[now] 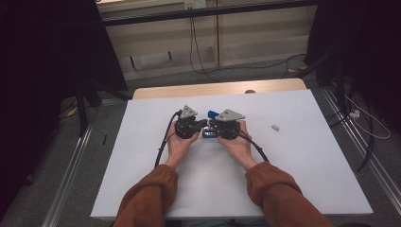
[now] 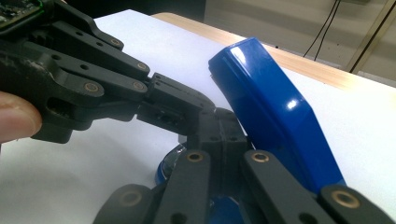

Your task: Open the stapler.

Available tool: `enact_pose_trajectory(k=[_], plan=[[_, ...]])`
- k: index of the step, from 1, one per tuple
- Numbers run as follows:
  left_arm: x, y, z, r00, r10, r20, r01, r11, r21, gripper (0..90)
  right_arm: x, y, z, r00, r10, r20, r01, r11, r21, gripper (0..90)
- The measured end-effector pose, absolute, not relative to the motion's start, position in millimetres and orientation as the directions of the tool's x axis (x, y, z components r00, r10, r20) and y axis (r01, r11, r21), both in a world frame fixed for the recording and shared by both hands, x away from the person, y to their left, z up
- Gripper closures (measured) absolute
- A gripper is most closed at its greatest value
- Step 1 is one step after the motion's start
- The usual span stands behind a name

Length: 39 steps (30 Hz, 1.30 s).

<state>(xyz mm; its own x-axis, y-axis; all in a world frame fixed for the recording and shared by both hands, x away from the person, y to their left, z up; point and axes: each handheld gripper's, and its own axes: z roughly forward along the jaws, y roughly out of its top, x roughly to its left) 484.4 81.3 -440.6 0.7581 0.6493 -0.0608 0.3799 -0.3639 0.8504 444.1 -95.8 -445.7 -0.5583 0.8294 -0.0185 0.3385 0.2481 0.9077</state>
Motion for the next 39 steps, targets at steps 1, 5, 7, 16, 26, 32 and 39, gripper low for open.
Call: enact_pose_trajectory(k=[1, 5, 7, 16, 26, 32, 39], plan=[[484.5, 81.2, -441.0, 0.76, 0.647, -0.062, 0.379, -0.363, 0.851, 90.0, 444.2, -95.8, -445.7, -0.558, 0.829, -0.019, 0.338, 0.248, 0.908, 90.0], [484.7, 81.9, -441.7, 0.763, 0.643, -0.067, 0.383, -0.366, 0.848, 90.0, 443.8, -94.9, -446.5, -0.559, 0.829, -0.017, 0.342, 0.249, 0.906, 90.0], [484.6, 81.5, -441.9, 0.763, 0.643, -0.067, 0.383, -0.365, 0.849, 90.0, 443.8, -94.6, -446.5, -0.558, 0.83, -0.018, 0.343, 0.25, 0.905, 90.0], [485.2, 82.4, -447.2, 0.761, 0.645, -0.067, 0.389, -0.372, 0.842, 90.0, 443.7, -93.5, -447.9, -0.559, 0.829, -0.017, 0.344, 0.251, 0.905, 90.0], [484.7, 83.0, -449.5, 0.756, 0.65, -0.076, 0.397, -0.363, 0.843, 90.0, 443.3, -91.6, -448.8, -0.552, 0.834, -0.025, 0.339, 0.252, 0.907, 90.0], [484.1, 82.5, -449.4, 0.757, 0.65, -0.066, 0.391, -0.369, 0.843, 90.0, 444.6, -89.6, -448.0, -0.552, 0.833, -0.035, 0.336, 0.261, 0.905, 90.0], [483.8, 81.9, -449.3, 0.755, 0.653, -0.061, 0.388, -0.369, 0.845, 90.0, 445.6, -90.5, -446.2, -0.547, 0.837, -0.03, 0.318, 0.24, 0.917, 90.0]])
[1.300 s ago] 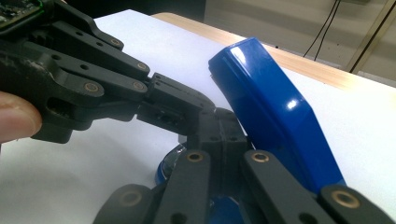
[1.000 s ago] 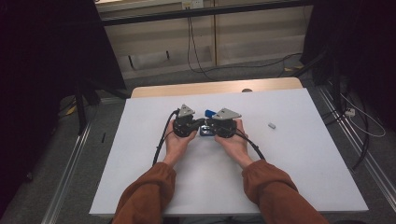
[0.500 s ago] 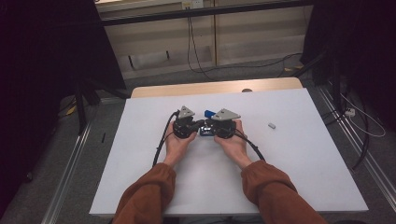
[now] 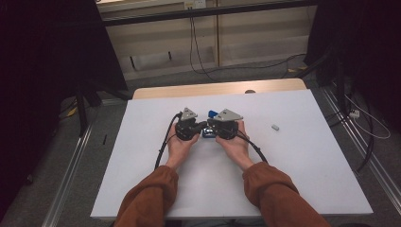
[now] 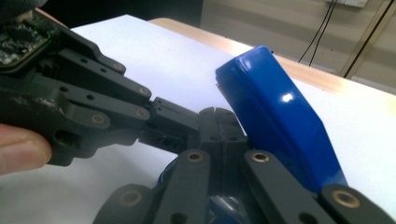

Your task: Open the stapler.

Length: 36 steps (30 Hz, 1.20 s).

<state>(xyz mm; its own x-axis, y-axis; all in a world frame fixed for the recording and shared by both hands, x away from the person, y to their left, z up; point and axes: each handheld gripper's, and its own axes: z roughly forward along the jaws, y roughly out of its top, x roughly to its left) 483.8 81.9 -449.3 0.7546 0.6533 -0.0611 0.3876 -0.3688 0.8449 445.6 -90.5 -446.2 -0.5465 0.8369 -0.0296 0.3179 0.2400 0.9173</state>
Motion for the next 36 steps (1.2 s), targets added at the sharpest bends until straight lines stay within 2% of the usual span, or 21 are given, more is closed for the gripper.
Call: enact_pose_trajectory(k=[36], plan=[[481.8, 83.1, -451.2, 0.753, 0.656, -0.054, 0.377, -0.362, 0.853, 90.0, 441.4, -95.7, -440.9, -0.506, 0.861, -0.053, 0.292, 0.228, 0.929, 90.0]])
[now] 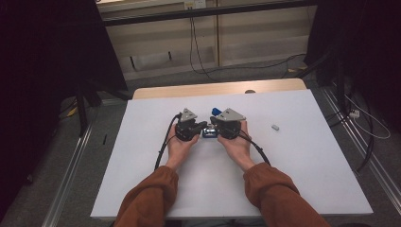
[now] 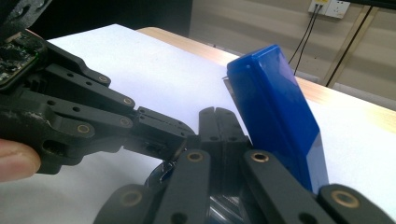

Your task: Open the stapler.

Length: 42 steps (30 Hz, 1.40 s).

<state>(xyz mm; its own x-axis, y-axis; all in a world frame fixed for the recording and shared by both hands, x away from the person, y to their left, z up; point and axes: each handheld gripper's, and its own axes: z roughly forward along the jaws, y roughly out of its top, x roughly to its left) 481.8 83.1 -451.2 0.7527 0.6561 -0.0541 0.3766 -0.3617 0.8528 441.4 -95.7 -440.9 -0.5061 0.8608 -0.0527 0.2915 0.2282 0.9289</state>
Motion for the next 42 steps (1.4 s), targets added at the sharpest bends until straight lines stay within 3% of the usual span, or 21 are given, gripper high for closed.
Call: enact_pose_trajectory(k=[42], plan=[[482.4, 83.6, -451.2, 0.757, 0.652, -0.05, 0.37, -0.364, 0.855, 90.0, 438.6, -102.8, -436.0, -0.447, 0.893, -0.048, 0.275, 0.188, 0.943, 90.0]])
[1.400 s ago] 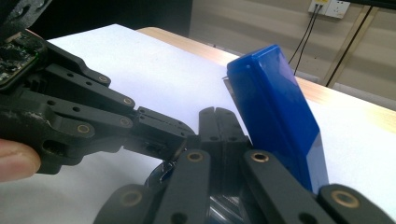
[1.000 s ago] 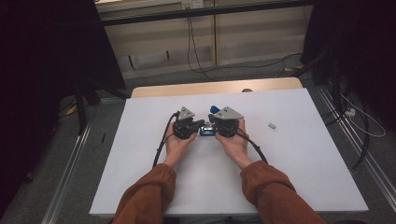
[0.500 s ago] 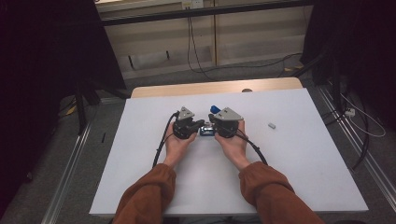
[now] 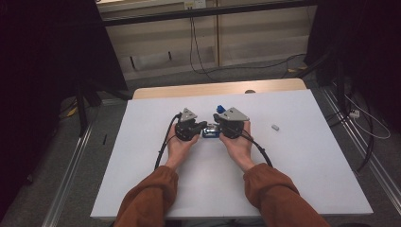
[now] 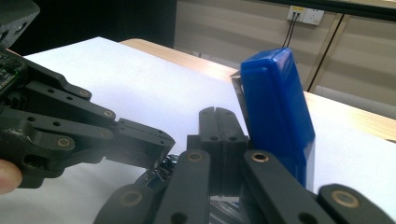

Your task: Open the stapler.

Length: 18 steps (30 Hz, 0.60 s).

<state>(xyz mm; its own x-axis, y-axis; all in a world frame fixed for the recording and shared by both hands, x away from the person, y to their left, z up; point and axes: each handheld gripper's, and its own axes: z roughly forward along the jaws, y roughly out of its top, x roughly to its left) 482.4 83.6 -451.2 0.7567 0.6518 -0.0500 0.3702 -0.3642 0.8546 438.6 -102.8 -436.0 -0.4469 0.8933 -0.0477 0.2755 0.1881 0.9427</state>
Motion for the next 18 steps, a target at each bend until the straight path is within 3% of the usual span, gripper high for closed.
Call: enact_pose_trajectory(k=[18], plan=[[482.0, 83.2, -451.3, 0.756, 0.653, -0.048, 0.369, -0.364, 0.855, 90.0, 436.9, -113.4, -431.9, -0.428, 0.902, -0.046, 0.269, 0.176, 0.947, 90.0]])
